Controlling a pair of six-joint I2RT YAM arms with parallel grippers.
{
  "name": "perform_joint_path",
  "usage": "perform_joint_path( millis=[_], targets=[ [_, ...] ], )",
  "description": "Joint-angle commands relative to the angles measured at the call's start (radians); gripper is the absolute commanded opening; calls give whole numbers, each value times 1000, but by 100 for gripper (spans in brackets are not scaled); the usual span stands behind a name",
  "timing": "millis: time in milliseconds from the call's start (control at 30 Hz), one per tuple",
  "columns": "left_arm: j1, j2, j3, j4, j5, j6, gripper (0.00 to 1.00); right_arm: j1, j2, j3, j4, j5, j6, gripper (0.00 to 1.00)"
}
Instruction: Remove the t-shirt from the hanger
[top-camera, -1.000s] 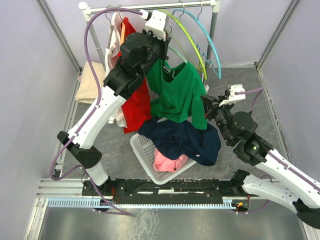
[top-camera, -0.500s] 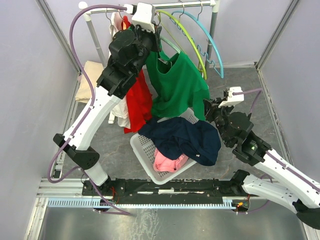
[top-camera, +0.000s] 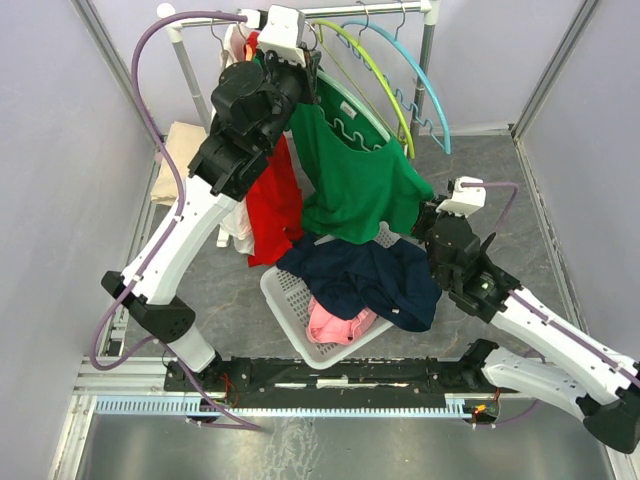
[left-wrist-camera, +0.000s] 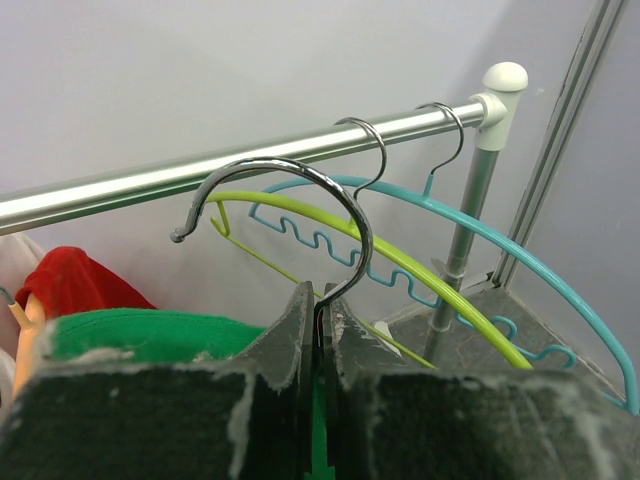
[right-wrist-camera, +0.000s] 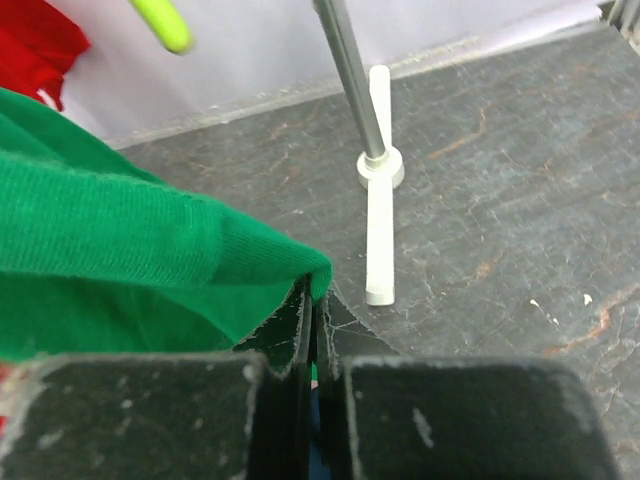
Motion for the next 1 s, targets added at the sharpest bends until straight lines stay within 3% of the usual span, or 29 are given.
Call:
perform_joint_path(
  millis=[0,400,500,667,767,967],
  targets=[
    [5,-98,20,133,-14,-42,3,-44,34,-25,4,7,91,2],
    [9,-152,-20,146,-35,-46,3,-86,58,-65,36,-98,124,2],
    [9,-151,-42,135,-30,-51,3,-86,8,-72,72,-156,69,14],
    [9,-167,-115,148,-23,-66,3,-86,-99,-102,138,-248,-35,48],
    [9,-155,-110,138,-31,-61,3,-86,-156,-123,177,-313,-81,56],
    [10,-130,-91,132,-35,-56,3,-87,-223,-148,257,-514,-172,60]
  ],
)
